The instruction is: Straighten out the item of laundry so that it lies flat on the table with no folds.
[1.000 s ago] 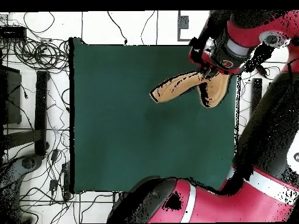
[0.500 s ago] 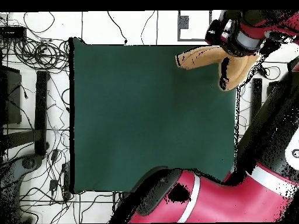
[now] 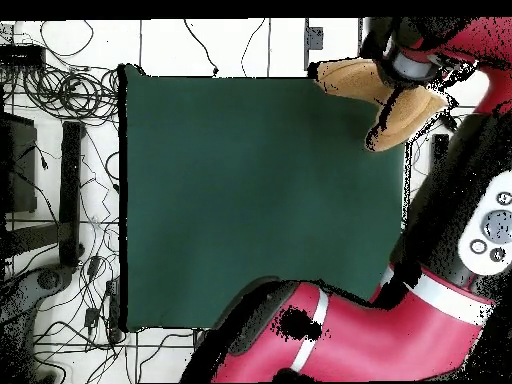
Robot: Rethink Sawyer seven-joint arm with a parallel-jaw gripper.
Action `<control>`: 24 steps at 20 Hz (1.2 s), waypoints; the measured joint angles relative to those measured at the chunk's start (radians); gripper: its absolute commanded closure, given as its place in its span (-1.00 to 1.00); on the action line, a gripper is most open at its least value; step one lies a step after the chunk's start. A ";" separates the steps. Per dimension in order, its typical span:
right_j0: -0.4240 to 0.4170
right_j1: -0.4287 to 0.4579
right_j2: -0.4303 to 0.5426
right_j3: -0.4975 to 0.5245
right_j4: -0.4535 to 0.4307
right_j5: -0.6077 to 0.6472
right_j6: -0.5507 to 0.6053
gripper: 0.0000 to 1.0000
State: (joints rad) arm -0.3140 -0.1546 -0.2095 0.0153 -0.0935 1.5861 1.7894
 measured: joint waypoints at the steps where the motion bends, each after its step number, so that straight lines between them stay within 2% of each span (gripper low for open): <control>1: 0.006 -0.001 -0.006 0.000 -0.010 -0.007 0.000 1.00; 6: 0.051 -0.027 -0.037 0.039 -0.059 -0.052 0.000 1.00; 15: 0.180 -0.198 -0.083 0.315 -0.132 -0.247 0.000 1.00; 22: 0.227 -0.276 -0.110 0.425 -0.147 -0.339 0.000 1.00; 23: 0.232 -0.291 -0.121 0.446 -0.150 -0.348 0.000 -1.00; 24: 0.232 -0.293 -0.123 0.448 -0.150 -0.349 0.000 -1.00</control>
State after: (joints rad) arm -0.0817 -0.4476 -0.3323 0.4630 -0.2435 1.2374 1.7897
